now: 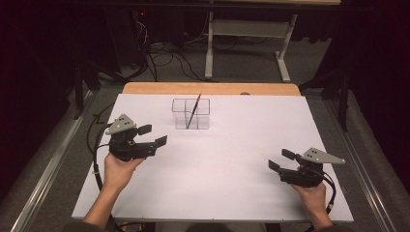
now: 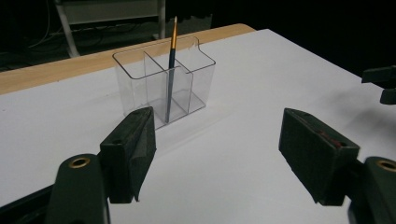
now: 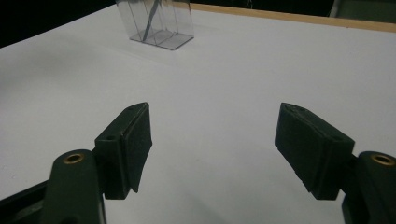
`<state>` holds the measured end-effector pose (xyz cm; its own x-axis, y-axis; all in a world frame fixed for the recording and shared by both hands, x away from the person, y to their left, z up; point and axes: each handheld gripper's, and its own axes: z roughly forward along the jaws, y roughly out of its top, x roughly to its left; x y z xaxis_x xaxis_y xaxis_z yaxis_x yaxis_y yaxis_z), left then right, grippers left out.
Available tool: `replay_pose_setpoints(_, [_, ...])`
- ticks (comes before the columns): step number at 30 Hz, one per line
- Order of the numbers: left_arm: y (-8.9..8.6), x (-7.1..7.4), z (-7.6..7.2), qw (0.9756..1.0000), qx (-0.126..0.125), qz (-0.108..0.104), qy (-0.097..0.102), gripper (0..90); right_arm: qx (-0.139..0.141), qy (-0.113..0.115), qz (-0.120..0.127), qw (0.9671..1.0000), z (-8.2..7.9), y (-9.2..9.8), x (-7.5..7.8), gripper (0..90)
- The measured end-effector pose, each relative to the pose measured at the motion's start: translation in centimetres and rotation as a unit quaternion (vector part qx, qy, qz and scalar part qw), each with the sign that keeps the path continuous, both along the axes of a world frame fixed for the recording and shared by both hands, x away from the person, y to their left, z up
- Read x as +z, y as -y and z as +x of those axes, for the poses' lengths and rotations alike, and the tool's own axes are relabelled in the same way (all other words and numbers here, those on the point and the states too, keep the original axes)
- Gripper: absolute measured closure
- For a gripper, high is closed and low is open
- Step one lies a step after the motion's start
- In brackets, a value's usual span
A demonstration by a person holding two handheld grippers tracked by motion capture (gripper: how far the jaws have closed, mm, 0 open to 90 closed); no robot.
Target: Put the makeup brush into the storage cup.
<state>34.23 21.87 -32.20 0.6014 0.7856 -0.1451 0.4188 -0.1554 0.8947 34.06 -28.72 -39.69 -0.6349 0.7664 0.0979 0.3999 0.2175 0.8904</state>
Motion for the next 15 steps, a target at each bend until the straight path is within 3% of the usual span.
replay_pose_setpoints(10, [-0.22, -0.75, -0.46, 1.0, 0.001, -0.003, -0.009, 27.7, 0.001, 0.001, 0.0, 1.0, 0.0, -0.06, 0.01, 29.0])
replay_pose_setpoints(15, [-0.15, -0.93, -0.48, 0.9999, 0.0, 0.009, -0.014, 27.6, 0.001, 0.0, -0.001, 1.0, 0.05, -0.05, -0.03, 29.0])
